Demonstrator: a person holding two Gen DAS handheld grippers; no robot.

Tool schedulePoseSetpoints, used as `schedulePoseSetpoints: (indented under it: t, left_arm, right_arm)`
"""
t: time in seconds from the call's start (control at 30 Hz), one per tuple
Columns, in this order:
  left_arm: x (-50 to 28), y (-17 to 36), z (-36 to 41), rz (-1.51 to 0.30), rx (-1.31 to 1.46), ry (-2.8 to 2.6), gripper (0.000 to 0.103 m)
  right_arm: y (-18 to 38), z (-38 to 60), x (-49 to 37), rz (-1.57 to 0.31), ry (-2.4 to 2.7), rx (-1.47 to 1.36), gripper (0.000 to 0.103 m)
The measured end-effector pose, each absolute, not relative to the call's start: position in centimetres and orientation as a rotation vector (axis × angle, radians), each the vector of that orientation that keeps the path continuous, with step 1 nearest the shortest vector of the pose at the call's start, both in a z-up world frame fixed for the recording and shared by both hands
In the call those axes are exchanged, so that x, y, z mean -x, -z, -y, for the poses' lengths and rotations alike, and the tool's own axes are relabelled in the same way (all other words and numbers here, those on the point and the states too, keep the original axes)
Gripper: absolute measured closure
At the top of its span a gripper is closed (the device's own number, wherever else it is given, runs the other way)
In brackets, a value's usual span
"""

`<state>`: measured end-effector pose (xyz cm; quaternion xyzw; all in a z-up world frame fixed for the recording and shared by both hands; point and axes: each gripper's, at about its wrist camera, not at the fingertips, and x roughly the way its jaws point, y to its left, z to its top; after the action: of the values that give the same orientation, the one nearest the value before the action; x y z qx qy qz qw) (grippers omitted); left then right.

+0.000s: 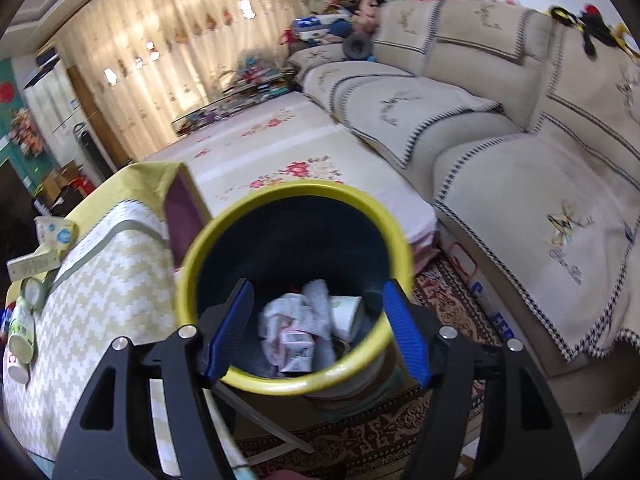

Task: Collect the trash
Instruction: 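Reach the right gripper to the white yogurt cup and grasp it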

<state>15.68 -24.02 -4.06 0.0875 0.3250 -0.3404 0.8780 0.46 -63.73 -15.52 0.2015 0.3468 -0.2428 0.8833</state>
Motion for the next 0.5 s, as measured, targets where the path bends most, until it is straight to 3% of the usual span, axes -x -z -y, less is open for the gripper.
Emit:
schedulePoseSetpoints:
  t: [0.27, 0.5]
  left_arm:
    - [-16.6, 4.7, 8.0, -0.611, -0.135, 0.378, 0.005]
    - [-18.6, 8.1, -0.1, -0.623, -0.107, 0.161, 0.005]
  right_arm:
    - [12.6, 55.2, -7.1, -0.706, 0.290, -0.312, 0.038]
    - [9.8, 44.5, -13.3, -0.700, 0.048, -0.195, 0.038]
